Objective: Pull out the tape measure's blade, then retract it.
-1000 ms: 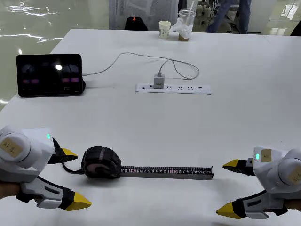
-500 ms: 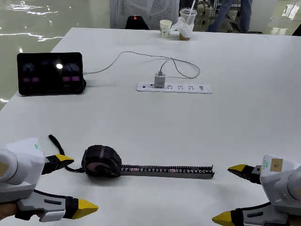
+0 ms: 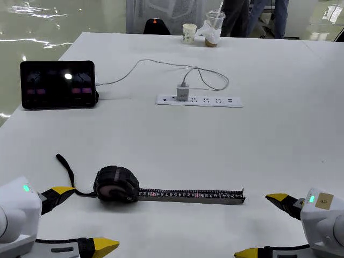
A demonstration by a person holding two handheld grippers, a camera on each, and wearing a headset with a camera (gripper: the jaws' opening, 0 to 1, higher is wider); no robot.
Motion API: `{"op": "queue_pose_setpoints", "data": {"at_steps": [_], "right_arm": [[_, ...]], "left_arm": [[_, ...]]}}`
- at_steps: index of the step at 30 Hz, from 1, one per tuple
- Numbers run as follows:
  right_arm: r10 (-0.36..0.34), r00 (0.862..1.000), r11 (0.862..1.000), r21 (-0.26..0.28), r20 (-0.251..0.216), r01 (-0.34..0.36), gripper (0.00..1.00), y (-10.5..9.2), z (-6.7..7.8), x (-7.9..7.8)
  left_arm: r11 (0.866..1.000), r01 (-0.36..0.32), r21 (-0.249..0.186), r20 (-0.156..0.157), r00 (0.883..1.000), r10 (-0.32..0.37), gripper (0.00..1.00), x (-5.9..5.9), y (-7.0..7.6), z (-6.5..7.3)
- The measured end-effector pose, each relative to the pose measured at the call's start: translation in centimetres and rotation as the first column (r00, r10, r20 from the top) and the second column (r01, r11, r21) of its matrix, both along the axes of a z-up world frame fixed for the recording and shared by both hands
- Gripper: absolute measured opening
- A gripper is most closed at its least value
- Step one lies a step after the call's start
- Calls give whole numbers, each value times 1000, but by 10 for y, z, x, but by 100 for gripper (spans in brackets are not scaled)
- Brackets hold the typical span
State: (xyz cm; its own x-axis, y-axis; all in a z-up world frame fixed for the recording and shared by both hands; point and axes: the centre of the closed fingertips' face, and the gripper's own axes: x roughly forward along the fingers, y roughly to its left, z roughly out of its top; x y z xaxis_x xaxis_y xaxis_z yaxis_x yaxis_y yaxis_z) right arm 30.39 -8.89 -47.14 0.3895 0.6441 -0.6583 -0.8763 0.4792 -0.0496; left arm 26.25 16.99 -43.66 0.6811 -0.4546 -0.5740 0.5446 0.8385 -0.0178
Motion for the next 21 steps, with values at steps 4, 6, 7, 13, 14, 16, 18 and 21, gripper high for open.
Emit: {"op": "queue_pose_setpoints", "data": {"at_steps": [4,6,7,13,14,16,18,21], "right_arm": [[-30,999,999,22,-15,31,86,3,1,-5],[-38,999,999,29,-22,39,87,4,1,-8],[-43,999,999,29,-18,44,87,4,2,-10],[-72,997,997,40,-23,73,91,5,5,-17],[-75,997,996,41,-24,76,91,6,6,-18],[-94,995,994,50,-26,95,93,6,8,-21],[-106,994,993,54,-25,107,93,6,9,-23],[-129,991,990,56,-26,131,95,6,11,-24]], "left_arm": [[1000,-28,-10,6,1000,28,86,-4,-2,2],[999,-41,-14,6,999,41,87,-6,-3,2],[999,-44,-15,7,999,44,87,-7,-4,2],[998,-57,-20,2,998,57,89,-12,-8,4],[998,-60,-22,3,998,61,90,-13,-8,5],[997,-68,-27,4,998,69,90,-15,-10,6],[997,-76,-27,5,997,76,91,-16,-10,7],[996,-87,-35,4,996,87,92,-18,-12,8]]}}
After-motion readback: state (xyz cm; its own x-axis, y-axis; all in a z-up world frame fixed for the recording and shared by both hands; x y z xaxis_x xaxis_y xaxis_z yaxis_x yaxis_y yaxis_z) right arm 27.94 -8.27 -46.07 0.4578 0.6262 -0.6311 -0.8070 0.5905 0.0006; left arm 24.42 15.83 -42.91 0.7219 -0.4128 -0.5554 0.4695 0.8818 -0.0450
